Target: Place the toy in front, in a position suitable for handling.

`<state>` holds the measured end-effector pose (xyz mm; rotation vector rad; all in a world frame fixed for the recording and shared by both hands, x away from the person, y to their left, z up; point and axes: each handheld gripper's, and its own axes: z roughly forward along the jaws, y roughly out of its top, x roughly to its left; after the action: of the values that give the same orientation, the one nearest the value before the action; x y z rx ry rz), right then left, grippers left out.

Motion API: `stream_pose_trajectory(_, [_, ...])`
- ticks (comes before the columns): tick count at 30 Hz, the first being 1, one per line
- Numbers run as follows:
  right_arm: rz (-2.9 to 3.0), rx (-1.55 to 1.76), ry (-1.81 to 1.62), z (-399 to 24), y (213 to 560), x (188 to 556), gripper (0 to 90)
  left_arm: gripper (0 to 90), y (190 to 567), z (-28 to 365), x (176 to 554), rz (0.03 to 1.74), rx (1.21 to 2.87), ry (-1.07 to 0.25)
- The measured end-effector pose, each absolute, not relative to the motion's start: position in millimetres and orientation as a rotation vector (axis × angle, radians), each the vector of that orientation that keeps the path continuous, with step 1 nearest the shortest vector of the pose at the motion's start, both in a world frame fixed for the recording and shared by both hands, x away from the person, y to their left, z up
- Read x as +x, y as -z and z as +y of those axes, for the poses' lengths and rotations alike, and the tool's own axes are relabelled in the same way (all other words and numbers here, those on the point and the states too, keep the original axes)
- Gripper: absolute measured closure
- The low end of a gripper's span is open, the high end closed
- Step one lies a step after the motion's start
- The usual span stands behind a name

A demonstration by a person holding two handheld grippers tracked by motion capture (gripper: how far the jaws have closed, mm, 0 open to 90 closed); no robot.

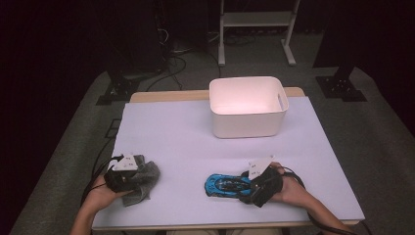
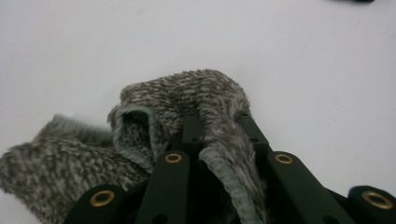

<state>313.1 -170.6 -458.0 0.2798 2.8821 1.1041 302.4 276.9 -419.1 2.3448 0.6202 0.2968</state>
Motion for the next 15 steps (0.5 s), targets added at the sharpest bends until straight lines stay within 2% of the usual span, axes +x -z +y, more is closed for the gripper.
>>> stream_pose_trajectory(6, [2.879, 0.284, -1.112, -171.2, 458.4, 312.9, 12.7, 75.6, 403.4, 235.9, 300.6, 0.475, 2.299, -0.274])
stream_pose_trajectory(8, [2.876, 0.287, -1.110, -170.9, 458.5, 312.3, 12.7, 75.7, 399.6, 204.8, 301.7, 0.380, 2.281, -0.224])
stream_pose_trajectory(15, [2.863, 0.305, -1.121, -171.0, 459.3, 311.1, 12.7, 75.9, 405.1, 150.8, 308.0, 0.231, 2.300, -0.135])
